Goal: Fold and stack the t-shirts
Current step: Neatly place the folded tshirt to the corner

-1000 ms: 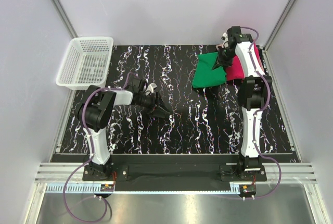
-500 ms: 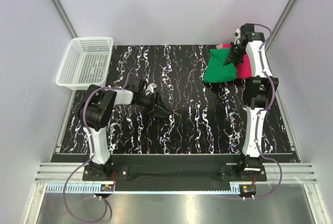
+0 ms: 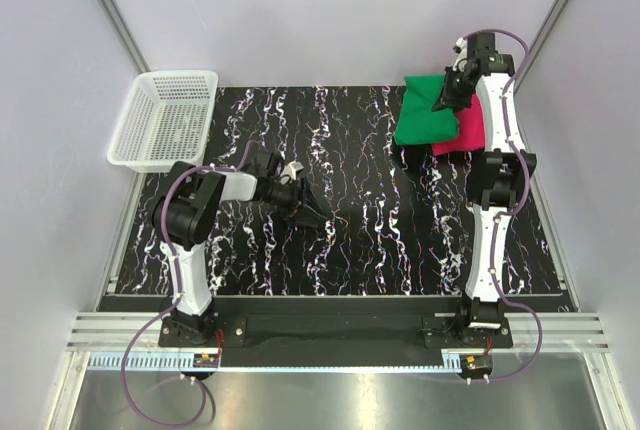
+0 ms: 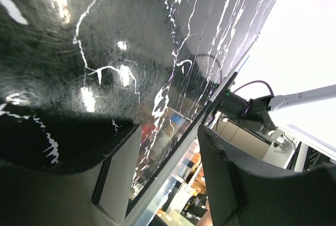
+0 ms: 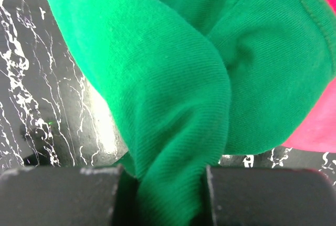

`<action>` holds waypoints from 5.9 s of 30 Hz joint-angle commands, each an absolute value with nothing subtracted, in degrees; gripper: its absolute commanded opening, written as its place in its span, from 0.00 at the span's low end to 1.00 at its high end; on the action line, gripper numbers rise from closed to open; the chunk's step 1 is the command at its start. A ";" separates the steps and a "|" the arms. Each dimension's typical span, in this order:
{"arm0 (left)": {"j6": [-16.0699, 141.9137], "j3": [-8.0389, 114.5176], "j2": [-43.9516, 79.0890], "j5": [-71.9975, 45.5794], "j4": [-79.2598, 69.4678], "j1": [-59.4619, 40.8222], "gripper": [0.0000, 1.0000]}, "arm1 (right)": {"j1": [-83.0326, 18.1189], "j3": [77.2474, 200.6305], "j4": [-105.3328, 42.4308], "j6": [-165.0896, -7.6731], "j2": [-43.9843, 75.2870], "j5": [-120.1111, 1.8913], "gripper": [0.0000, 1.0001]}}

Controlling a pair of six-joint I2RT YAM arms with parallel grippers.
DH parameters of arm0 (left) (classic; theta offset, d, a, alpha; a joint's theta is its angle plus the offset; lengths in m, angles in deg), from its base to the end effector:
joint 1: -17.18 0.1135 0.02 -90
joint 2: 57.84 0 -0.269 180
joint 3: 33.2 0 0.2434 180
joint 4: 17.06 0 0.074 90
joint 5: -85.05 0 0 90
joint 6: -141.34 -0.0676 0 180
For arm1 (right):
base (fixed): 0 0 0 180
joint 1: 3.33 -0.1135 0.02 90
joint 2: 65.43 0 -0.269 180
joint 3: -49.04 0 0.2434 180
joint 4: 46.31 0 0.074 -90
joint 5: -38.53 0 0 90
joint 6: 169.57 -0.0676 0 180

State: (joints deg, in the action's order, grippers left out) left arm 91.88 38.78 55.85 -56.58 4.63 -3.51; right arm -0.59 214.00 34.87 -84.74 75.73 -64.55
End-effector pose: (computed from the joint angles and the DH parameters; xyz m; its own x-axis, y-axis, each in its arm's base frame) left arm 0.3197 -0.1774 0.0942 -0.9917 -0.0567 0.1154 -0.1275 0.5524 -0.8238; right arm 0.5277 -0.0099 0.2626 -0.8447 0.1283 -0.5197 0.0008 0.9712 0.2384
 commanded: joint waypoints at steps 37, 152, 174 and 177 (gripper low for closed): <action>89.40 34.95 62.75 -42.21 12.32 -8.84 0.55 | 13.19 220.98 31.15 -86.25 84.33 -75.46 0.00; 92.30 25.98 57.83 -47.31 4.77 -11.47 0.50 | 13.55 218.34 -2.08 -102.42 86.18 -71.15 0.50; 93.09 28.36 60.64 -48.80 2.13 -12.53 0.50 | 12.40 199.63 -2.87 -104.70 66.14 -81.87 0.47; 92.91 27.22 60.81 -48.81 1.43 -12.53 0.50 | 12.23 196.12 -3.22 -104.44 66.23 -82.41 0.45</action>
State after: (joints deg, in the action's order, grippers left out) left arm 94.87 31.35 54.85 -61.55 -4.49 -11.79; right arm 12.96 199.94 -3.25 -105.15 66.14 -80.13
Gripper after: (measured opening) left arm 0.498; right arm 0.460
